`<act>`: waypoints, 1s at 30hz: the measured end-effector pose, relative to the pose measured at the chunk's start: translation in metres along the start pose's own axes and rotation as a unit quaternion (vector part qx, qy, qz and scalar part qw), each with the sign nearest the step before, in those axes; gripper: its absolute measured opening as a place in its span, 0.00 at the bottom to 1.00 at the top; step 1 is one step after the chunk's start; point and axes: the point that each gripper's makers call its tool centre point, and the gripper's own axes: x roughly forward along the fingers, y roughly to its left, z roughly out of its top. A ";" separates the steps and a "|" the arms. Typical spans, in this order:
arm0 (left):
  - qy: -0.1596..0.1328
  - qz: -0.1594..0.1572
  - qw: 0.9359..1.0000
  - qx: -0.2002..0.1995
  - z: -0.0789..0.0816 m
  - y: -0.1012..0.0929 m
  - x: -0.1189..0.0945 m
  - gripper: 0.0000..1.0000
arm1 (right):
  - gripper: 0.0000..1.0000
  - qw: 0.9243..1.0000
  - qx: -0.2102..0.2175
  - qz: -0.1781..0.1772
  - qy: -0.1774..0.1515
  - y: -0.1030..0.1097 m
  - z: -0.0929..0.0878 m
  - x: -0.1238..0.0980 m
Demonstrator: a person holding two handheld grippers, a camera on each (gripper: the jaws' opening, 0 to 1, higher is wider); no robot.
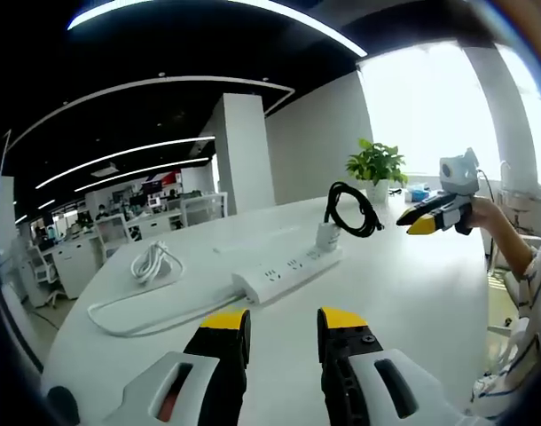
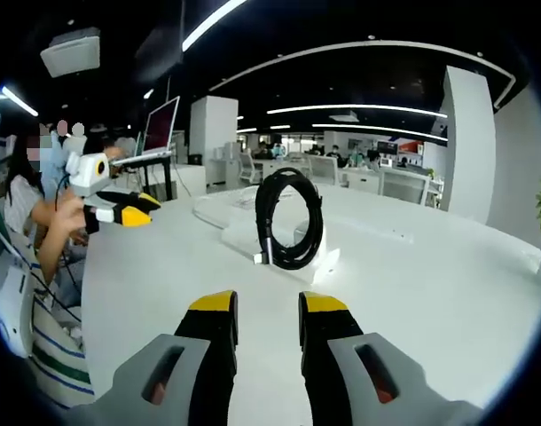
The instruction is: Straighten the power strip on the desk, plug the charger into it
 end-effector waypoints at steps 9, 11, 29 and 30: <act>0.001 0.017 1.000 -0.006 -0.012 -0.003 -0.012 0.31 | 0.26 1.000 0.012 -0.008 0.001 0.014 -0.005 -0.014; 0.003 0.022 1.000 -0.007 -0.015 -0.004 -0.016 0.32 | 0.26 1.000 0.011 -0.012 0.001 0.017 -0.007 -0.017; -0.013 0.070 0.997 -0.012 -0.025 -0.023 -0.058 0.34 | 0.27 0.999 0.018 -0.039 0.004 0.047 -0.026 -0.039; -0.014 0.074 0.997 -0.012 -0.025 -0.024 -0.061 0.34 | 0.27 0.999 0.024 -0.040 0.002 0.050 -0.027 -0.040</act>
